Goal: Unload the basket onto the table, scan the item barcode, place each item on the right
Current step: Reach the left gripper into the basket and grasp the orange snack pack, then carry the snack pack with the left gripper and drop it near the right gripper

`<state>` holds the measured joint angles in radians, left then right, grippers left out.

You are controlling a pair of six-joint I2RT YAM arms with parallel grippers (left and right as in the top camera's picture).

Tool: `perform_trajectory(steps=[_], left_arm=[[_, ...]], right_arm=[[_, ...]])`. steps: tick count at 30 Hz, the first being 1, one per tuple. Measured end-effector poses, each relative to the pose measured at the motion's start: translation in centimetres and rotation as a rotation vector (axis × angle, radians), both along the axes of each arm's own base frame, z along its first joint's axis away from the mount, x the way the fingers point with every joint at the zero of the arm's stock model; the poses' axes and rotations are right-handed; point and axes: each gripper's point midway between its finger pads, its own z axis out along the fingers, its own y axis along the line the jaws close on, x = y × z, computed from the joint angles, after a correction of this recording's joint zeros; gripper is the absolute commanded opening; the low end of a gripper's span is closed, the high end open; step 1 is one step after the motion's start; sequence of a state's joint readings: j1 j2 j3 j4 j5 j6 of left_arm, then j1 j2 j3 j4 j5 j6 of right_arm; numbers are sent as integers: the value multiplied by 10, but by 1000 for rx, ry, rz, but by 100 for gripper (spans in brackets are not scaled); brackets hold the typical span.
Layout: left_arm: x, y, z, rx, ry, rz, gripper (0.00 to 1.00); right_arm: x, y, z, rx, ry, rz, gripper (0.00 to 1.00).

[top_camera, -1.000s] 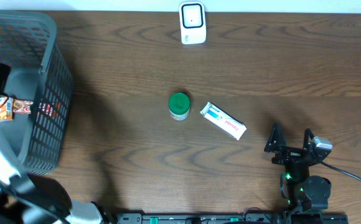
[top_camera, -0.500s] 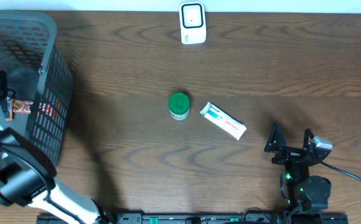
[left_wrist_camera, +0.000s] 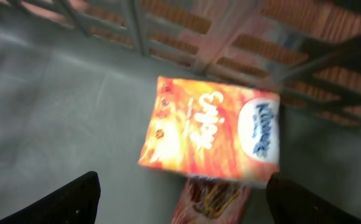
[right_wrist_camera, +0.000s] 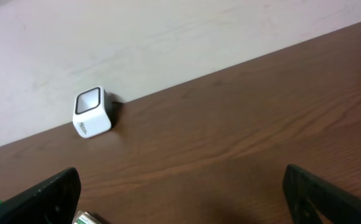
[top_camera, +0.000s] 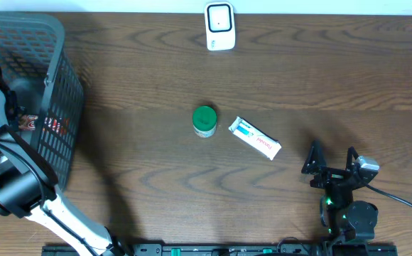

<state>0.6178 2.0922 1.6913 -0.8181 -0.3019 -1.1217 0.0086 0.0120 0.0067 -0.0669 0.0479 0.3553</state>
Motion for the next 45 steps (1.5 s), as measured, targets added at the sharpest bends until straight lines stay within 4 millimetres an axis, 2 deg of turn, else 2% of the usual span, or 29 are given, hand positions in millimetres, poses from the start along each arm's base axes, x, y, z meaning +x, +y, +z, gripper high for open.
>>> perform_trajectory(steps=[5,13,16,19,21,26,28,29,32,35,37,40,42,45], left_arm=[[-2,10,-4,15,-8,23,86],[0,12,-28,0,18,27,86],[2,14,-30,5,18,19,69],[2,14,-30,4,31,-8,47],[1,13,-30,1,47,-35,37],[-2,11,-28,-7,85,-98,31],[-4,10,-23,-10,89,-110,25],[-5,11,-17,-5,86,-114,22],[-7,11,36,56,10,-123,20],[-7,2,109,134,-138,-158,20],[-7,-14,156,159,-258,-212,20],[-7,-57,216,141,-441,-355,20],[-4,-98,244,84,-554,-490,20],[6,-185,272,-69,-702,-778,20]], right_arm=[[0,0,0,0,0,0,99],[0,0,0,0,0,0,99],[0,0,0,0,0,0,99],[0,0,0,0,0,0,99],[0,0,0,0,0,0,99],[0,0,0,0,0,0,99],[0,0,0,0,0,0,99],[0,0,0,0,0,0,99],[0,0,0,0,0,0,99],[0,0,0,0,0,0,99],[0,0,0,0,0,0,99],[0,0,0,0,0,0,99],[0,0,0,0,0,0,99],[0,0,0,0,0,0,99]])
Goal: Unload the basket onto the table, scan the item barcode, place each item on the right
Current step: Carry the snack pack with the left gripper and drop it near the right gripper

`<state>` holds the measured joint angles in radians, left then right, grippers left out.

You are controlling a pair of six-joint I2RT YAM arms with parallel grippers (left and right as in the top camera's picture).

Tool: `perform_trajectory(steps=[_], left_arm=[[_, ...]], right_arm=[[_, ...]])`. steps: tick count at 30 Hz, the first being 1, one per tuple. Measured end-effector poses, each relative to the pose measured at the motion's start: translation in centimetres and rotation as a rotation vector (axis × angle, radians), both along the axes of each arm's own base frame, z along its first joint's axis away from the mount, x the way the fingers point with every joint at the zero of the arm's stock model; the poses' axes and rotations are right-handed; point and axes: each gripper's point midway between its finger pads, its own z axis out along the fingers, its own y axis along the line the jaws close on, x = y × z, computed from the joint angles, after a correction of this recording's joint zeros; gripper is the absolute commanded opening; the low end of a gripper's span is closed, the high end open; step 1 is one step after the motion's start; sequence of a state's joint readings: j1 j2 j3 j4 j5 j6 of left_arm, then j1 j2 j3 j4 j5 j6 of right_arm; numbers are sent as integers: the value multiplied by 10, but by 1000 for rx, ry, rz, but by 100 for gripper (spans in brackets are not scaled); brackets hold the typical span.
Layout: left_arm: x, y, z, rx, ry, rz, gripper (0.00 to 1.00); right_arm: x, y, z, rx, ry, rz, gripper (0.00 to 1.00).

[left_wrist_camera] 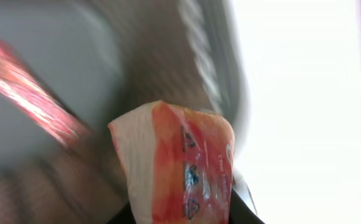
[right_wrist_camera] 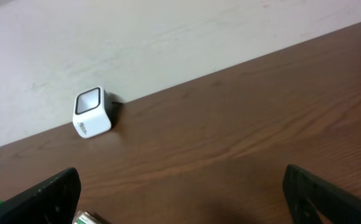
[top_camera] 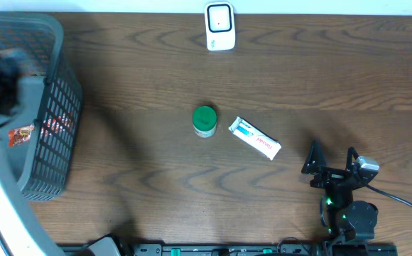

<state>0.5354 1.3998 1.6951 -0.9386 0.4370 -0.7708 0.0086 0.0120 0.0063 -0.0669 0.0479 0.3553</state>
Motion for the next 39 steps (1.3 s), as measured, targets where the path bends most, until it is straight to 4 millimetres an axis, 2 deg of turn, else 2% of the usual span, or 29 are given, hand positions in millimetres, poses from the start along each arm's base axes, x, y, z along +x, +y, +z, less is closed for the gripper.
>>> perform_trajectory(steps=[1,2,3,4,8,12,16,19,20,22,23,25,29,31,32,33,34,39], left_arm=[[3,-53,10,-41,-38,-196,20],[3,-91,12,-57,-48,-330,20],[2,-107,13,-69,-52,-389,20],[-2,-151,14,-78,-52,-541,20],[-22,-268,7,-55,-54,-928,20],[-37,-345,-12,9,-45,-1142,20],[-40,-408,-40,51,-27,-1282,20],[-40,-453,-75,69,11,-1368,20],[-42,-469,-95,73,47,-1401,20],[-45,-489,-123,76,97,-1439,20],[-46,-506,-151,85,137,-1468,21],[-48,-523,-179,80,167,-1500,21],[-45,-559,-210,7,125,-1572,21],[-41,-573,-218,-46,92,-1600,36],[-42,-575,-221,-61,93,-1604,54],[-41,-577,-221,-75,83,-1605,82],[-40,-579,-220,-82,74,-1611,88],[-42,-580,-217,-102,68,-1622,88]], right_arm=[[0,0,0,0,0,0,99],[0,0,0,0,-1,0,99],[0,0,0,0,0,0,99],[0,0,0,0,0,0,99],[0,0,0,0,0,0,99],[0,0,0,0,0,0,99],[0,0,0,0,0,0,99],[0,0,0,0,-1,0,99],[0,0,0,0,0,0,99],[0,0,0,0,-1,0,99],[0,0,0,0,0,0,99],[0,0,0,0,-1,0,99],[0,0,0,0,0,0,99],[0,0,0,0,0,0,99],[0,0,0,0,0,0,99],[0,0,0,0,0,0,99],[0,0,0,0,0,0,99],[0,0,0,0,0,0,99]])
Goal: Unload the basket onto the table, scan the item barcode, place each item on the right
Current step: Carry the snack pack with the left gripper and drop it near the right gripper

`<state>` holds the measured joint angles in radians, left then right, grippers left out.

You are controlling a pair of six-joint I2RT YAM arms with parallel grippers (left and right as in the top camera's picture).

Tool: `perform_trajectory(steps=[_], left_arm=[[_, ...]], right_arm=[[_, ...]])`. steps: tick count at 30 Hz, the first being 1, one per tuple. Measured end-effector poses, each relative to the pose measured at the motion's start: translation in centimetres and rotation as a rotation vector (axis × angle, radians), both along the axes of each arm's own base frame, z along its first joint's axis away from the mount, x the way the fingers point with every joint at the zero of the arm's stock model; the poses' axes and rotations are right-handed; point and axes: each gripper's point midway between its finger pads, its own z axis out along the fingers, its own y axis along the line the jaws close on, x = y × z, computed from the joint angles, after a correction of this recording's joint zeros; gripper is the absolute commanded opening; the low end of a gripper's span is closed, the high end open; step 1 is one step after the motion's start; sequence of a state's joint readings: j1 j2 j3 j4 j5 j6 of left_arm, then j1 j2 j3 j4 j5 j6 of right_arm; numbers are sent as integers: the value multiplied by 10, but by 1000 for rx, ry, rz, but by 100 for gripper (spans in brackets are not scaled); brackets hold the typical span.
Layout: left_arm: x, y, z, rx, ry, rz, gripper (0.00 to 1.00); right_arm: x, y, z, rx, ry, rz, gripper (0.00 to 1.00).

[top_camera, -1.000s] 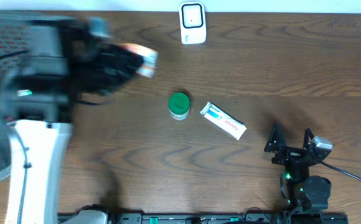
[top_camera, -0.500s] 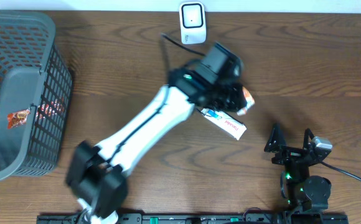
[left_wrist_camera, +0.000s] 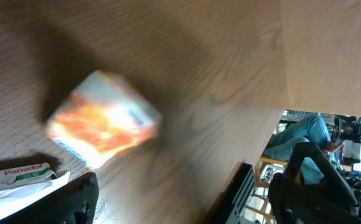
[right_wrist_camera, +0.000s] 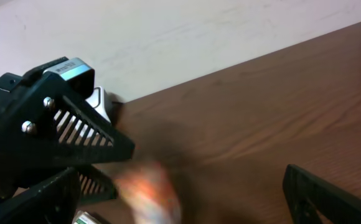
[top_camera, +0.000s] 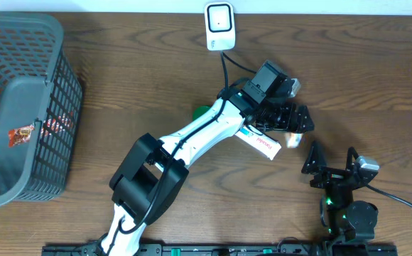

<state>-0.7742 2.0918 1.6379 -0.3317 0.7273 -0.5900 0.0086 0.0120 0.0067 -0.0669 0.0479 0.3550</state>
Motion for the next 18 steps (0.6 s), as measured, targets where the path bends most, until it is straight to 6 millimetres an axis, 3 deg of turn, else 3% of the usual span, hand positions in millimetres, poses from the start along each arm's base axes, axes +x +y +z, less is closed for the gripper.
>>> perform_trajectory(steps=[4,7,10,12,15,18], left_arm=[[7,5,0,-2,-4,10,88],[24,22,-2,13,4,49,88],[42,54,-3,59,21,107,88],[59,86,4,112,7,173,88],[79,137,32,192,-79,279,89],[93,195,92,261,-264,406,89]], right_arm=[[0,0,0,0,0,0,99],[0,0,0,0,0,0,99],[0,0,0,0,0,0,99],[0,0,0,0,0,0,99],[0,0,0,0,0,0,99],[0,0,0,0,0,0,99]])
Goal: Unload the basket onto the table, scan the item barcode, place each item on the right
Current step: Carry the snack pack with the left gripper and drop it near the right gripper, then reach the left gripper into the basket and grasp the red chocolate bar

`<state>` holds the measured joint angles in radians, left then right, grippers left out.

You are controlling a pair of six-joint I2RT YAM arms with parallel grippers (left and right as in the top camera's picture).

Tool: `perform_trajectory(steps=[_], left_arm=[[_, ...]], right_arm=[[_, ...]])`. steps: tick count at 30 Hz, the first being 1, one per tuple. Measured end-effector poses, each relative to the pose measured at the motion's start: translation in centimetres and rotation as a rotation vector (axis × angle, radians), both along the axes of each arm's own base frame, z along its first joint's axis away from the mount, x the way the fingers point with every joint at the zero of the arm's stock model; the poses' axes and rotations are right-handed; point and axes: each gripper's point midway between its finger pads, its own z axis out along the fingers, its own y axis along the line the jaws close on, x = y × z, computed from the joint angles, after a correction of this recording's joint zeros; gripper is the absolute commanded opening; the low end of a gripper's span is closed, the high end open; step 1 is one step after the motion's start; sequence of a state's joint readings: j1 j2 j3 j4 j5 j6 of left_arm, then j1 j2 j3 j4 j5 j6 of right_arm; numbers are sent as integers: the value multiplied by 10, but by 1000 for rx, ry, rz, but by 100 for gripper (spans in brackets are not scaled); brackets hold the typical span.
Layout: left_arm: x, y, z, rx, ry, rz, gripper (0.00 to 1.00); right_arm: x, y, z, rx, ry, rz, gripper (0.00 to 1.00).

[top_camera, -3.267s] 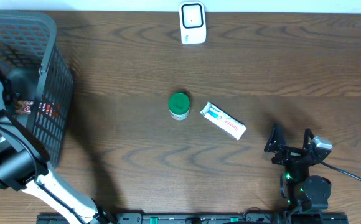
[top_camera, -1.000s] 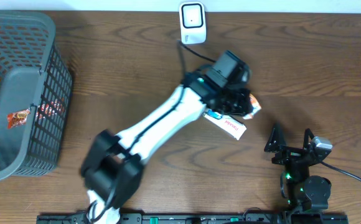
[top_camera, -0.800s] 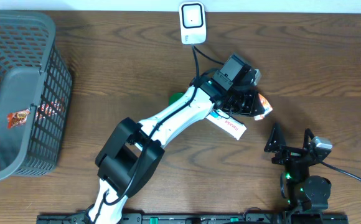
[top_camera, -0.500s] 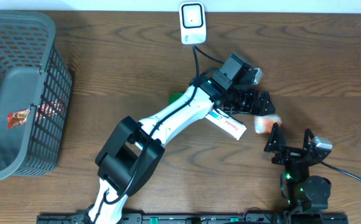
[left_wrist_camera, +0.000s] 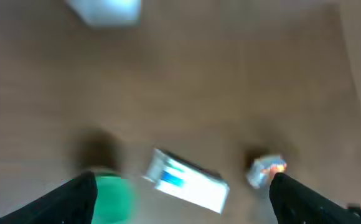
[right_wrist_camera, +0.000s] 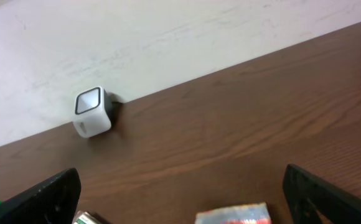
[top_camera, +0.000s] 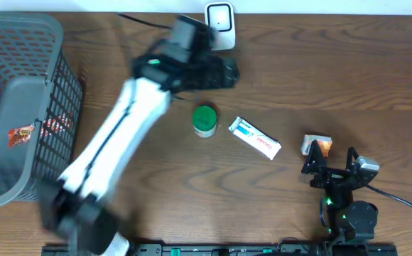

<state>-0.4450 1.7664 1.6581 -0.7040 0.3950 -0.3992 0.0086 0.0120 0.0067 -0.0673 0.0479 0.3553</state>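
The orange tissue pack (top_camera: 317, 145) lies on the table just ahead of my right gripper (top_camera: 332, 162), which rests open at the front right; the pack's edge (right_wrist_camera: 233, 214) shows low between its fingers. The white barcode scanner (top_camera: 219, 26) stands at the table's back edge. My left gripper (top_camera: 224, 71), blurred, hangs open and empty just in front of the scanner. Its wrist view looks down on the scanner (left_wrist_camera: 103, 9), the pack (left_wrist_camera: 266, 169) and the other items.
A green-lidded jar (top_camera: 204, 119) and a white medicine box (top_camera: 254, 138) lie mid-table. A grey basket (top_camera: 21, 21) holding red packets (top_camera: 23, 132) stands at the left. The left arm stretches across the table's left half.
The orange pack, a blur under my open left gripper before, now lies still before the right gripper. The left gripper has moved from beside the box back to near the scanner.
My left gripper was open over the orange pack inside the basket. Then it was shut on the pack at the basket. Then it was open at the right of the table with the pack beneath it. Now the pack lies by the unmoved right gripper.
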Motion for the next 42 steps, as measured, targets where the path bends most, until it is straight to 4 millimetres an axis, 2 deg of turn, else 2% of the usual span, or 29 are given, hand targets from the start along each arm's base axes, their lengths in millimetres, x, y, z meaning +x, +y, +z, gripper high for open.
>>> perform_trajectory(steps=[1,3,4,6,8,9,11,13,17,19,22,24,26,32,36,42], left_arm=[[1,32,42,39,-125,64,89],[0,71,100,59,-294,145,89],[-11,110,151,75,-438,233,89],[-28,163,201,97,-577,370,89],[-44,214,227,134,-647,515,89],[-51,245,235,164,-662,610,89],[-65,298,236,209,-641,783,89],[-73,345,221,232,-556,955,89],[-69,425,164,234,-329,1222,89],[-56,457,124,222,-202,1296,89],[-39,484,68,208,-42,1335,88],[-29,491,35,200,43,1335,88],[-20,493,-8,170,171,1358,88],[-17,494,-95,51,462,1556,88],[-18,492,-140,9,601,1653,88],[-25,488,-180,4,729,1709,88]], right_arm=[[0,0,0,0,0,0,99],[0,0,0,0,0,0,99],[0,0,0,0,0,0,99],[0,0,0,0,0,0,99],[0,0,0,0,0,0,99],[0,0,0,0,0,0,99],[0,0,0,0,0,0,99],[0,0,0,0,0,0,99],[0,0,0,0,0,0,99],[0,0,0,0,0,0,99],[0,0,0,0,0,0,99],[0,0,0,0,0,0,99],[0,0,0,0,0,0,99],[0,0,0,0,0,0,99],[0,0,0,0,0,0,99],[0,0,0,0,0,0,99]])
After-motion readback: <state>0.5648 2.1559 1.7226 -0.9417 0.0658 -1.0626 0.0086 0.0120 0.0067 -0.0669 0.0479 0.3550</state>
